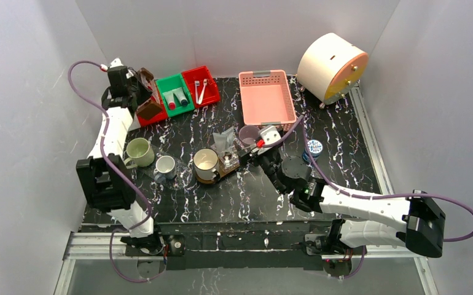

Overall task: Prepare toiletry sets of a toothbrush and toothpaste on the tray
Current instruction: Pick up the toothpaste holder from the storage box.

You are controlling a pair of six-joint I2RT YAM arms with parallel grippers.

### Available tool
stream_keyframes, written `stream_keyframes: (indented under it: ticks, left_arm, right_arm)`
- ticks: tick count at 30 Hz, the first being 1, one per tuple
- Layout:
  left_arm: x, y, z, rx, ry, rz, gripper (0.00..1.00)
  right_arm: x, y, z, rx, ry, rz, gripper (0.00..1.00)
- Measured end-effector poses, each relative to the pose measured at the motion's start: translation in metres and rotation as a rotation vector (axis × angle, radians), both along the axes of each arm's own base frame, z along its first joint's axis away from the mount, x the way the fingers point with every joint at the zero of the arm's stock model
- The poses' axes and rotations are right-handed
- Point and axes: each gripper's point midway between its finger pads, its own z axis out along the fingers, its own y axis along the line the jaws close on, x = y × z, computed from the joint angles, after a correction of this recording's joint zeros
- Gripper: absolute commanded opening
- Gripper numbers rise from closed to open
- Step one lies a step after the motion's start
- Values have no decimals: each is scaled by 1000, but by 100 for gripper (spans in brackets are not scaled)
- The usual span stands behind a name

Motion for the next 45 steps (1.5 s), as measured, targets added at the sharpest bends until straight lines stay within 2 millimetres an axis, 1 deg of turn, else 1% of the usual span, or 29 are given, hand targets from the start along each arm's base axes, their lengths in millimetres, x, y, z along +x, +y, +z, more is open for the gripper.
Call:
stream_keyframes:
  ticks: [4,8,11,16,21,26,29,33,38,42,45]
  left_arm:
    - [-13,-14,17,-79,-119,-15,0]
    - [-27,-30,27,-182,-225,-32,0]
    - [-34,-41,36,-260,-298,-53,0]
    - [-38,-57,55,-392,-407,-101,0]
    - [-42,-70,63,-492,-452,-142,0]
    - [-51,-84,70,-555,-478,-173,0]
    - [-56,-97,79,-579,-498,-213,0]
    - [-64,-121,90,-595,-516,-288,0]
    - [-74,-147,99,-602,-528,-379,0]
    - [-80,-161,104,-609,-545,-436,0]
    - [-85,-171,107,-620,-555,-470,0]
  right_arm:
    - [0,5,18,37,9,7,99]
    - [2,15,41,75,16,19,99]
    - [3,23,49,84,34,37,99]
    - [6,42,57,94,72,79,99]
    - [17,56,53,88,119,115,98]
    - [43,62,54,121,186,135,93]
    - [62,67,58,145,222,135,89]
    - [77,84,60,169,260,166,84]
    - [91,100,49,188,325,220,79]
    - [105,99,37,218,387,264,75]
    - [111,98,37,265,424,318,72]
